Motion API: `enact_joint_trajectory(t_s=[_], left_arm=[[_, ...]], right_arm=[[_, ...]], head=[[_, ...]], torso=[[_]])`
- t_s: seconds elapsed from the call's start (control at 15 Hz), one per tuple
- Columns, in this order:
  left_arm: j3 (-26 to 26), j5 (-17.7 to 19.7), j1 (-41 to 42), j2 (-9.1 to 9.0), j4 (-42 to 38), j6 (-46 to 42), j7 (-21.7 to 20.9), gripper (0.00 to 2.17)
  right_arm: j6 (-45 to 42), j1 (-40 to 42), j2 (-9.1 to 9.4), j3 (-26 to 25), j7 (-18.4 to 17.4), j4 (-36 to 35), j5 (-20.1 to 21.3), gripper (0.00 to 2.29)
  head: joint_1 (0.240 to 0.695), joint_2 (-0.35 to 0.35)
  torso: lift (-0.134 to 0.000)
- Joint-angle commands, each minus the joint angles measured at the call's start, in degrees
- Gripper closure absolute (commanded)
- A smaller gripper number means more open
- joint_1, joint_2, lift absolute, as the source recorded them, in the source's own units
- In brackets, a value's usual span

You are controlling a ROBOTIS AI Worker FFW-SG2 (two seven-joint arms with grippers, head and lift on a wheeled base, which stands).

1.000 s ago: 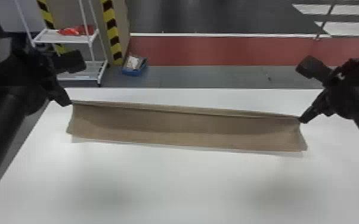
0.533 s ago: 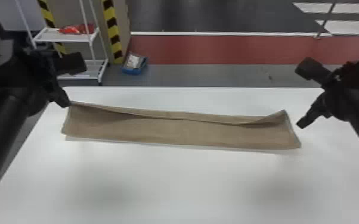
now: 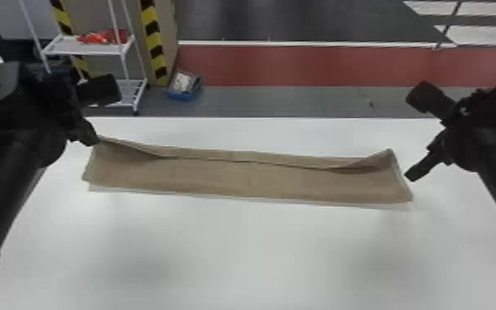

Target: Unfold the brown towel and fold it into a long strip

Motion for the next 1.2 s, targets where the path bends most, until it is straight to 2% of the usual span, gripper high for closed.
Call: enact_joint_trajectory(t_s=[0.0,0.2,0.27,0.33,0.47,0.53,0.73,0.87,1.0,1.13], left_arm=[[1.0,0.4,1.5,0.04,-3.2,0.0,0.9,1.98],[3.5,2.6,4.3,0.04,-7.0,0.6,2.7,1.49],[4.4,3.8,5.4,-0.05,-8.6,0.6,4.3,1.22],[5.1,4.3,6.8,-0.05,-10.0,0.9,6.3,0.86],[4.8,3.9,8.1,-0.05,-10.6,1.8,8.0,0.19],[4.6,3.8,8.2,-0.05,-10.6,2.0,8.2,0.06],[5.0,3.6,8.9,-0.14,-11.4,2.0,8.7,0.04],[7.3,4.6,10.7,-0.58,-14.2,2.0,10.7,0.04],[11.6,7.9,13.7,-1.19,-18.4,1.8,13.2,0.04],[16.9,12.9,16.4,-2.69,-20.8,1.6,15.6,0.04]], right_arm=[[0.3,0.3,0.22,-0.1,0.0,-0.5,0.0,0.07],[0.5,0.8,0.22,-0.2,0.1,-0.5,0.0,0.08],[0.6,1.1,0.22,-0.2,0.1,-1.2,0.0,0.08],[0.8,1.3,0.22,-0.3,0.1,-1.6,0.0,0.08],[1.0,1.9,0.22,-0.6,0.4,-2.1,0.0,0.08],[1.0,2.2,0.22,-0.9,0.5,-2.3,0.0,0.08],[1.2,2.9,0.31,-1.3,0.3,-3.1,-0.3,0.08],[3.8,3.4,0.58,-2.5,-0.8,-5.5,-2.2,0.08],[6.1,4.3,1.37,-2.8,-2.8,-9.7,-3.4,0.08],[8.0,4.5,3.12,-2.3,-3.9,-13.2,-3.4,0.08]], head=[[0.690,-0.012],[0.682,-0.008],[0.683,-0.008],[0.683,-0.007],[0.681,-0.003],[0.683,-0.001],[0.691,0.000],[0.694,0.000],[0.684,0.004],[0.672,0.016]], torso=[[-0.123],[-0.123],[-0.123],[-0.123],[-0.123],[-0.123],[-0.123],[-0.123],[-0.123],[-0.123]])
